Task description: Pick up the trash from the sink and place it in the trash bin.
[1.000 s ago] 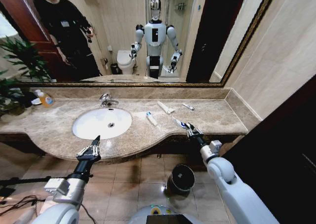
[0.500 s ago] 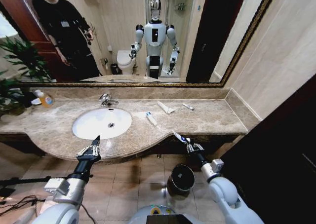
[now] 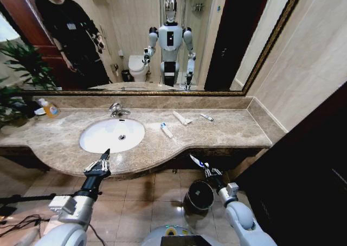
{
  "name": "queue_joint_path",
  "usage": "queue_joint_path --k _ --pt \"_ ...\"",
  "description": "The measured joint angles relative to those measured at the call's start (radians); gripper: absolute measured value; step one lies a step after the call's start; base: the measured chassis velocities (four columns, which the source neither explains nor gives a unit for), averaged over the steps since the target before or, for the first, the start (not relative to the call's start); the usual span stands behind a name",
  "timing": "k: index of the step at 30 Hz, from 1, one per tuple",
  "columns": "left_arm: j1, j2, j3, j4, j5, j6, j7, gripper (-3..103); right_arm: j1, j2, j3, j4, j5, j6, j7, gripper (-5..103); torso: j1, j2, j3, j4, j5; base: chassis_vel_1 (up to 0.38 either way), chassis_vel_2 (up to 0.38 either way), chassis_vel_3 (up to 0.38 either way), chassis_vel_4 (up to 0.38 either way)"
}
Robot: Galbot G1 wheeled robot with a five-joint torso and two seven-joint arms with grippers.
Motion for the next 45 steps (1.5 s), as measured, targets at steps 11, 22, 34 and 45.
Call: queue_joint_path --k 11,22,34,45 --pt "0.000 0.000 0.000 0.000 0.000 0.000 0.000 0 0.066 0.026 -0.013 -0.188 -0.013 0.029 -0.028 21 0.000 0.000 0.000 0.0000 0.0000 0.000 0.000 0.000 0.000" --pt "0.000 0.000 0.000 0.000 0.000 0.000 0.000 0 0.110 0.051 -0.016 -0.386 -0.041 0.083 -0.065 21 0.000 0.000 0.000 0.0000 0.0000 0.000 0.000 0.000 0.000" --pt "0.000 0.000 0.000 0.000 0.000 0.000 0.000 0 0.165 0.059 -0.020 -0.576 -0.064 0.156 -0.086 21 0.000 0.000 0.000 0.0000 0.0000 0.000 0.000 0.000 0.000" --pt "0.000 0.000 0.000 0.000 0.000 0.000 0.000 0 0.238 0.093 -0.025 -0.736 -0.095 0.201 -0.079 21 0.000 0.000 0.000 0.0001 0.0001 0.000 0.000 0.000 0.000"
